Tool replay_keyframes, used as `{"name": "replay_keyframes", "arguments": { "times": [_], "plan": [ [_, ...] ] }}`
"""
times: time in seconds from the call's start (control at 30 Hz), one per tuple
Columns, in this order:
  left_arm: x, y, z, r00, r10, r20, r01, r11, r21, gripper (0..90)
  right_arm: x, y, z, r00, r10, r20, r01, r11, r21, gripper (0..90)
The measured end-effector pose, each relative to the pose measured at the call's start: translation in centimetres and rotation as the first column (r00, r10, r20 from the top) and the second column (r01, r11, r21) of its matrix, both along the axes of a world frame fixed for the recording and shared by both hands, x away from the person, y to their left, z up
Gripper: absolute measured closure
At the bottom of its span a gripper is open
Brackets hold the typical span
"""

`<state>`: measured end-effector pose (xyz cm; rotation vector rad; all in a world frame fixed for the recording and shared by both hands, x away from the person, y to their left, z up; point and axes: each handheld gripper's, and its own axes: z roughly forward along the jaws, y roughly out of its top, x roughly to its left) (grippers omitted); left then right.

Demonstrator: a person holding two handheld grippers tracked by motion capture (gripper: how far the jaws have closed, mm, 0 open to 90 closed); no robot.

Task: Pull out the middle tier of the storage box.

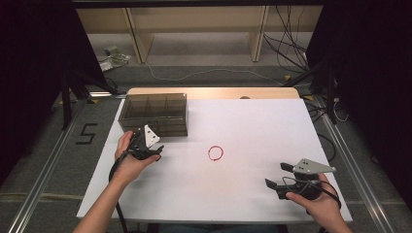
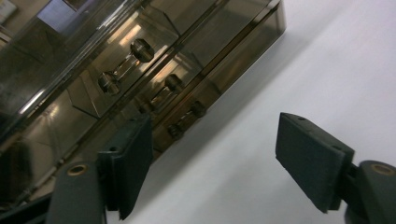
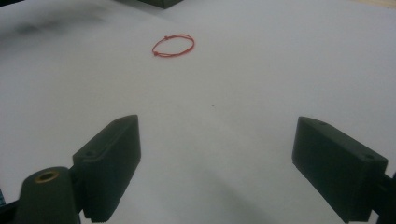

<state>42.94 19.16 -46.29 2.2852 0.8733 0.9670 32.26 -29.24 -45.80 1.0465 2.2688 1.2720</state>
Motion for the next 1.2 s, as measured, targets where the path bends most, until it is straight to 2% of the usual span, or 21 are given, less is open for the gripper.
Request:
{"name": "replay_keyframes", "arguments": {
  "times": [0.1,0.17,0.3,0.37,0.4,0.43,0.5,0.53,0.57,0.6,0.63,0.77,0.83,0.87,0.93,0.97,1.0,1.03,1.13,1.2],
  "plan": [
    [0.6,-0.2,-0.7,0.9988,-0.023,0.043,0.019,0.9962,0.085,29.5,0.0,0.0,0.0,1.0,0.004,0.0,-0.004,1.0,-0.001,16.1],
    [0.7,-0.2,-0.9,0.9973,-0.032,0.067,0.022,0.9892,0.145,31.5,0.0,0.0,0.0,1.0,0.001,0.0,-0.001,1.0,-0.001,16.1],
    [0.7,-0.5,-1.3,0.9932,-0.046,0.107,0.021,0.9759,0.217,34.2,0.0,0.0,-0.1,1.0,0.003,-0.005,-0.003,1.0,-0.005,16.1],
    [0.6,-0.6,-1.4,0.9907,-0.058,0.123,0.021,0.9599,0.28,35.6,0.0,0.0,0.0,1.0,0.004,-0.005,-0.004,1.0,-0.004,16.1],
    [0.7,-0.7,-1.6,0.9874,-0.064,0.145,0.017,0.9518,0.306,37.9,0.0,0.0,0.0,1.0,0.002,-0.005,-0.002,1.0,-0.005,16.1],
    [0.7,-0.8,-1.7,0.9859,-0.07,0.152,0.014,0.9411,0.338,37.9,0.0,0.0,0.0,1.0,0.002,-0.005,-0.002,1.0,-0.005,16.1],
    [0.8,-1.2,-2.0,0.9837,-0.075,0.163,0.011,0.9308,0.365,39.3,0.0,0.1,0.0,1.0,0.003,-0.003,-0.003,1.0,-0.004,16.1],
    [0.8,-1.3,-2.1,0.9822,-0.081,0.169,0.008,0.9176,0.397,39.3,0.0,0.1,0.0,1.0,0.003,-0.003,-0.003,1.0,-0.004,16.1],
    [0.8,-1.5,-2.2,0.9801,-0.082,0.181,-0.002,0.9078,0.419,40.3,-0.1,0.1,0.0,1.0,0.003,-0.002,-0.003,1.0,-0.004,16.1],
    [0.7,-1.6,-2.3,0.98,-0.085,0.18,-0.005,0.8936,0.449,40.3,-0.1,0.1,0.0,1.0,0.003,-0.002,-0.003,1.0,-0.004,16.1],
    [0.7,-1.8,-2.5,0.9781,-0.086,0.19,-0.008,0.8954,0.445,40.8,0.0,0.0,0.0,1.0,0.002,-0.004,-0.002,1.0,-0.006,16.1],
    [1.0,-2.0,-2.9,0.974,-0.097,0.205,-0.022,0.8592,0.511,44.0,0.0,0.0,-0.1,1.0,0.001,-0.005,-0.001,1.0,-0.006,16.1],
    [1.1,-2.1,-3.2,0.9717,-0.104,0.212,-0.025,0.8479,0.53,46.2,0.0,0.0,0.0,1.0,0.003,-0.005,-0.003,1.0,-0.005,16.1],
    [1.1,-2.1,-3.3,0.9712,-0.106,0.213,-0.023,0.8478,0.53,47.6,0.0,0.0,0.0,1.0,0.002,-0.005,-0.002,1.0,-0.005,16.1],
    [1.1,-2.1,-3.4,0.9691,-0.116,0.218,-0.023,0.8354,0.549,49.6,0.0,0.0,0.0,1.0,0.003,-0.005,-0.003,1.0,-0.005,16.1],
    [1.1,-2.0,-3.5,0.9677,-0.115,0.224,-0.029,0.8328,0.553,49.6,0.0,0.0,0.0,1.0,0.003,-0.005,-0.003,1.0,-0.005,16.1],
    [1.1,-2.0,-3.5,0.967,-0.112,0.229,-0.033,0.8368,0.547,49.8,0.0,0.0,0.0,1.0,0.003,-0.005,-0.003,1.0,-0.006,16.1],
    [1.2,-1.9,-3.5,0.9654,-0.11,0.236,-0.039,0.8356,0.548,49.9,0.0,0.0,0.0,1.0,0.005,-0.005,-0.005,1.0,-0.007,16.1],
    [1.3,-1.9,-3.5,0.963,-0.117,0.243,-0.042,0.824,0.565,50.4,-0.1,0.1,0.0,1.0,0.004,-0.005,-0.004,1.0,-0.007,16.1],
    [1.3,-2.1,-3.8,0.959,-0.14,0.246,-0.033,0.8072,0.589,50.5,-0.1,0.1,-0.1,1.0,0.005,-0.006,-0.005,1.0,-0.005,16.1]
  ]
}}
